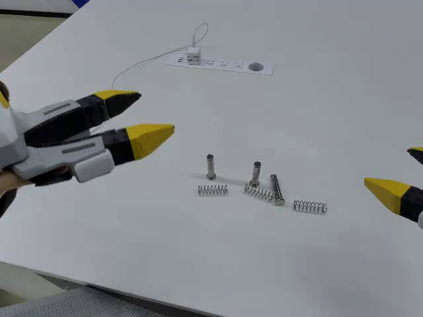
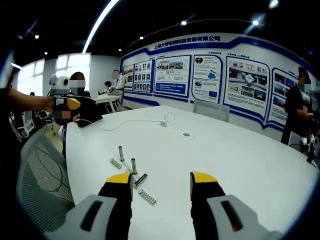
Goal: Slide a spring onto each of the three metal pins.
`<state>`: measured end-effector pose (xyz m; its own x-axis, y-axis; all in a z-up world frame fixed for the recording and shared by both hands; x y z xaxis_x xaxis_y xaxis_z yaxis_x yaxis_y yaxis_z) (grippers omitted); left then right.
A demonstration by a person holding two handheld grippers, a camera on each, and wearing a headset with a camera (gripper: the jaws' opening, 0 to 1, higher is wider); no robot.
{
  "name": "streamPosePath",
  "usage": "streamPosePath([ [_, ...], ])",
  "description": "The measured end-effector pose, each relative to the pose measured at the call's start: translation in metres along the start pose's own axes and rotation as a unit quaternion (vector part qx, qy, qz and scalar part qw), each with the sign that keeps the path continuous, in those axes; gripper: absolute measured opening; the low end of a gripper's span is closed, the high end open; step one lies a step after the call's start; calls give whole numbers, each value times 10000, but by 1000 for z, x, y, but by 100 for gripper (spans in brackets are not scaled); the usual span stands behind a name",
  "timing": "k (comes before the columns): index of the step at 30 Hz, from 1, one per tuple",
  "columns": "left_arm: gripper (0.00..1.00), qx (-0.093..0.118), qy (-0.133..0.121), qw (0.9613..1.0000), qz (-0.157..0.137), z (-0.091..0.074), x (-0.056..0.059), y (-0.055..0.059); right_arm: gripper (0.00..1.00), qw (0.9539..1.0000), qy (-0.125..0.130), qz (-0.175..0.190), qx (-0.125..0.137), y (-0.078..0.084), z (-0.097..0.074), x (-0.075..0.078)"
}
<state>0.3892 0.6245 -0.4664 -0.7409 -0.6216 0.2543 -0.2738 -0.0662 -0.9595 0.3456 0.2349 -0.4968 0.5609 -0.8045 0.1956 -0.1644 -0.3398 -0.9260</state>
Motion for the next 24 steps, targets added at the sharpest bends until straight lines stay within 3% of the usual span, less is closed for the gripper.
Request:
streamPosePath([
  [5, 82, -329, -93, 9994, 84, 3, -6, 20, 61, 9994, -344, 14, -57, 0, 5, -2],
  [7, 87, -432, -130, 9989, 134, 4, -7, 24, 64, 9988, -401, -217, -157, -1, 6, -3],
  [13, 93, -544, -110, 9980, 298, 2, -8, 25, 71, 9963, -642, -467, -328, -3, 9, -14],
  [18, 100, -907, -106, 9944, 536, 1, -10, 31, 74, 9944, -647, -549, -632, 4, 11, -15],
  [24, 100, -1049, -26, 9932, 511, -1, -10, 36, 75, 9941, -556, -621, -695, 2, 8, -10],
])
Point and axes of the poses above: the centre of the closed fingertips' face, and the gripper's own axes: z roughly forward along the fingers, x roughly to its right, y roughly out of its underside, the point moved 10 cm from there along -z, roughly backward along the fingers, and after that the axes turned 8 degrees about -z, right-handed, at the moved point
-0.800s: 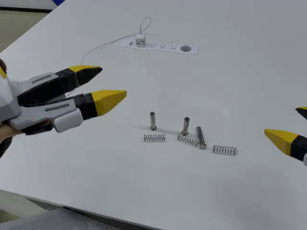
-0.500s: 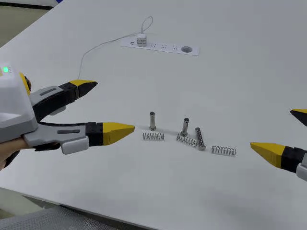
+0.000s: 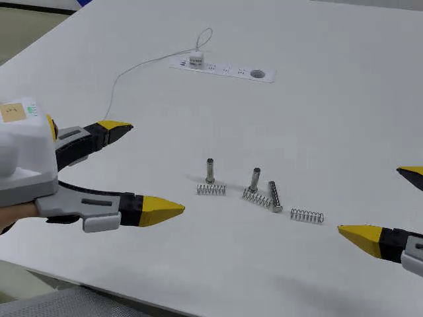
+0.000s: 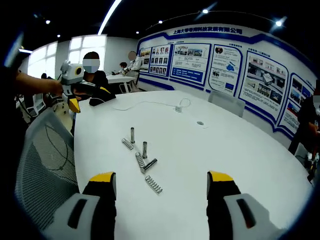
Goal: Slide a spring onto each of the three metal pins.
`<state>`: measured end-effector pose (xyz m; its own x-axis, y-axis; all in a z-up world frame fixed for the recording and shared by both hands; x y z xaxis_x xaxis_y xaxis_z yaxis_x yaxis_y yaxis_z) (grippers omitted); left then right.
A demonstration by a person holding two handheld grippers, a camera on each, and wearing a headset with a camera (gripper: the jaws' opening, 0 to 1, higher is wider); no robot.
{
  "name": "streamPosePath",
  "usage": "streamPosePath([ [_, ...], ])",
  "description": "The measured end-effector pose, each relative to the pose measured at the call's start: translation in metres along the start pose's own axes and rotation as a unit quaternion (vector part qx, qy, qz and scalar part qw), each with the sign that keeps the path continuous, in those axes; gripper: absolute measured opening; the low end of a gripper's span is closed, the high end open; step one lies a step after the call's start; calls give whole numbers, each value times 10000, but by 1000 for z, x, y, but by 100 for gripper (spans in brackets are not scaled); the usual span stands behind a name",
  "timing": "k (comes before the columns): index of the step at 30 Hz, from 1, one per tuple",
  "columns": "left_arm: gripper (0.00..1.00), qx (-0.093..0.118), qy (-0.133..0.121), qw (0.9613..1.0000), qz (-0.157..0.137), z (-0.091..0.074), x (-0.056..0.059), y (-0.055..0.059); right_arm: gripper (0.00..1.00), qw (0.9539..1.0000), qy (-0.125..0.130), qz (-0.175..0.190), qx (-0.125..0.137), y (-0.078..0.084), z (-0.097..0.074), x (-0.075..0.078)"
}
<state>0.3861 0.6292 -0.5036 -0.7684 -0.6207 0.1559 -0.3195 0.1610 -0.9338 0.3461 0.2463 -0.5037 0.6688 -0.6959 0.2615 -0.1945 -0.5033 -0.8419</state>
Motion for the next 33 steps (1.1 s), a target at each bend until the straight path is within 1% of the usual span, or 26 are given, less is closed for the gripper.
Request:
streamPosePath([
  [3, 100, 66, 20, 10000, -34, 0, 0, -1, 75, 9999, 36, 101, 76, -1, -2, 1],
  [5, 100, 78, 9, 10000, -38, 0, 0, -2, 75, 9999, 58, 113, 65, -1, -3, 2],
  [9, 100, 54, -6, 10000, -15, -2, -2, -2, 76, 9999, 58, 80, -19, 1, -4, 2],
  [16, 100, 24, 27, 10000, -3, -1, 0, -3, 76, 9998, 49, 193, 61, -1, -3, -1],
  [24, 100, -9, 66, 10000, -10, 1, 2, -1, 76, 9998, -58, 191, -14, 2, -1, -6],
  [33, 100, -37, 55, 10000, -30, 2, 3, 2, 74, 9997, -33, 256, -51, 1, 3, -4],
])
Point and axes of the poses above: the centre of the closed fingertips' face, and the gripper's own axes: z roughly forward along the fingers, x roughly to its right, y roughly out of its underside, the point moved 10 cm from there along -z, roughly backward along the fingers, and after that the axes turned 8 degrees about -z, right-handed, at the moved point
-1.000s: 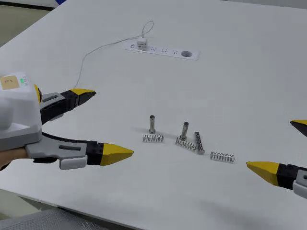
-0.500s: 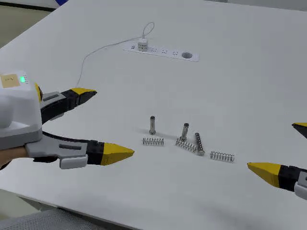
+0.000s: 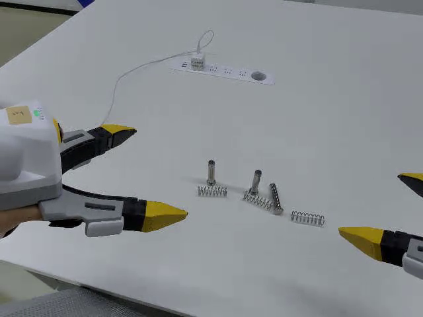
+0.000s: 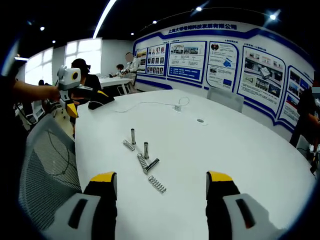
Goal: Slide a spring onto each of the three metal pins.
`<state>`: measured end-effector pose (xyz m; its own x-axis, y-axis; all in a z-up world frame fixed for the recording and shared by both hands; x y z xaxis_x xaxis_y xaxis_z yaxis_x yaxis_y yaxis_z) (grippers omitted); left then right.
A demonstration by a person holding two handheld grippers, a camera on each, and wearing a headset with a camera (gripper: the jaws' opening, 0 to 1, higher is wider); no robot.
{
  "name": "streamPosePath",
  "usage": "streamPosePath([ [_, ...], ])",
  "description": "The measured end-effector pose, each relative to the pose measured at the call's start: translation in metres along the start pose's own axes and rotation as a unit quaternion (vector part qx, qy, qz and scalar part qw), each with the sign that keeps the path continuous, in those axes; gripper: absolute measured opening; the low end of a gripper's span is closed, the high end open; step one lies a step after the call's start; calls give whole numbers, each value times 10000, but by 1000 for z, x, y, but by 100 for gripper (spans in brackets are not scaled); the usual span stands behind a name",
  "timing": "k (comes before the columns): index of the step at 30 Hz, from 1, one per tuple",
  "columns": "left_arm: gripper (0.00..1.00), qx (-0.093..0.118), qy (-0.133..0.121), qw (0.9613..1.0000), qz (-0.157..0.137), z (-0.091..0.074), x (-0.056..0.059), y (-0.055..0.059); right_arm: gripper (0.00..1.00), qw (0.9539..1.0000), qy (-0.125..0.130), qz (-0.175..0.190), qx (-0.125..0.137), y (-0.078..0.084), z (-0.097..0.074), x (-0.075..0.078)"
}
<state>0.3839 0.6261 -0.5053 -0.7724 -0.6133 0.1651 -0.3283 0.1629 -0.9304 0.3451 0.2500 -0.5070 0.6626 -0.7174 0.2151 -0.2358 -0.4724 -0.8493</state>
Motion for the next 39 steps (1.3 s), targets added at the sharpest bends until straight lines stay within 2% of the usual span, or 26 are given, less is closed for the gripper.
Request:
streamPosePath([
  [8, 100, 15, 0, 10000, -84, 3, 0, 5, 71, 9998, -99, -15, -158, 2, 11, -2],
  [24, 100, 65, 2, 9999, -142, 4, -6, 8, 66, 9994, -104, 69, -331, 2, 29, 7],
  [29, 100, 125, 48, 9997, -180, 7, -5, 10, 63, 9989, -240, 37, -407, 2, 36, 6],
  [39, 100, 94, 71, 9996, -265, 12, -3, 18, 57, 9977, -290, -59, -604, 1, 53, 10],
])
Point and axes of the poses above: the centre of the closed fingertips' face, and the gripper's own axes: z roughly forward along the fingers, x roughly to its right, y roughly out of its underside, the point moved 10 cm from there along -z, roughly backward along the fingers, and after that the axes turned 8 degrees about -z, right-handed, at the moved point
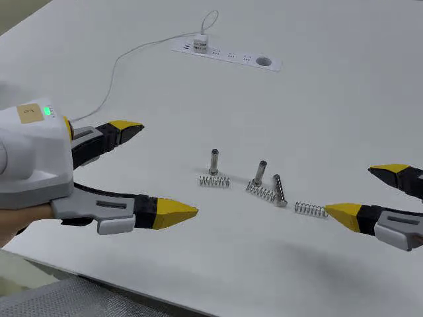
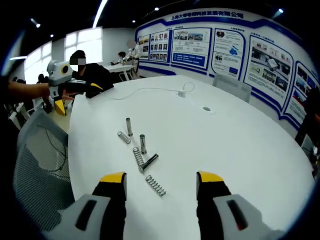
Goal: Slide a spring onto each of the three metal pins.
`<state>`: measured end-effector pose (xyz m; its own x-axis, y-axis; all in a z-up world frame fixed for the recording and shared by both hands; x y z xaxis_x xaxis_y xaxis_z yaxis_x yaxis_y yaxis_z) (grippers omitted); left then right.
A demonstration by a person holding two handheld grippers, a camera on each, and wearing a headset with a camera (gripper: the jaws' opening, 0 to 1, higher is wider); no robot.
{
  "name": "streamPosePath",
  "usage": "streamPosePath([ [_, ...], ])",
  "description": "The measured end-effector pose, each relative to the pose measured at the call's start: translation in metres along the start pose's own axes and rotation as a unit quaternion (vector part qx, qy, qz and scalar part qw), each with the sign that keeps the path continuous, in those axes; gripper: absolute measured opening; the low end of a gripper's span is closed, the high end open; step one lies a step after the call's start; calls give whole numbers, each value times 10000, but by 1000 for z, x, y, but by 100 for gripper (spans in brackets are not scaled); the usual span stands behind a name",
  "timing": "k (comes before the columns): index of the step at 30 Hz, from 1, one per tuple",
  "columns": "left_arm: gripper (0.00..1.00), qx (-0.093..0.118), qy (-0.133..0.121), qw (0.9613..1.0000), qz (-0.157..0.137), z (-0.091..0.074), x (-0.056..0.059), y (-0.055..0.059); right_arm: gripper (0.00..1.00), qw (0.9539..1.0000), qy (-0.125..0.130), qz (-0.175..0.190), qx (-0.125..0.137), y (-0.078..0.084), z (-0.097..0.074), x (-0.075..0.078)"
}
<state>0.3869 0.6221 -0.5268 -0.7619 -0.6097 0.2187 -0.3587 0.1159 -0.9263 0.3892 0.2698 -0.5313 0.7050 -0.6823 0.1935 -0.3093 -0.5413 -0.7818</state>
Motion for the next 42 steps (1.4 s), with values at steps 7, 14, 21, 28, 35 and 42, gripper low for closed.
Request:
streamPosePath([
  [7, 100, 32, -58, 10000, -59, -3, -3, 2, 51, 9999, -61, -87, 38, -7, 12, 6],
  [14, 100, 80, -122, 9999, -68, -5, -5, 0, 34, 9997, -213, 134, -16, -9, 30, 10],
  [21, 100, 42, -108, 9999, -69, -4, -6, 1, 29, 9990, -375, 153, -198, -10, 49, 7],
  [28, 100, 23, -108, 9999, -68, -5, -7, 1, 26, 9974, -493, 393, -345, -8, 66, 5],
  [35, 100, 18, -113, 9999, -56, -6, -9, -1, 24, 9963, -492, 576, -416, -10, 77, 5],
  [42, 100, -12, -123, 9999, -48, -7, -11, 0, 21, 9943, -570, 694, -572, -9, 86, 2],
])
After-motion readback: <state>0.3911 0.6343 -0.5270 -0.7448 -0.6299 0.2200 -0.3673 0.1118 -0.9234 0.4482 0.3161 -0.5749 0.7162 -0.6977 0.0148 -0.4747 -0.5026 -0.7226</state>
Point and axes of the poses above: the centre of the closed fingertips' face, and the gripper's own axes: z roughly forward along the fingers, x roughly to its right, y roughly out of its underside, the point moved 10 cm from there along -z, roughly backward along the fingers, and after that the axes turned 8 degrees about -z, right-handed, at the moved point
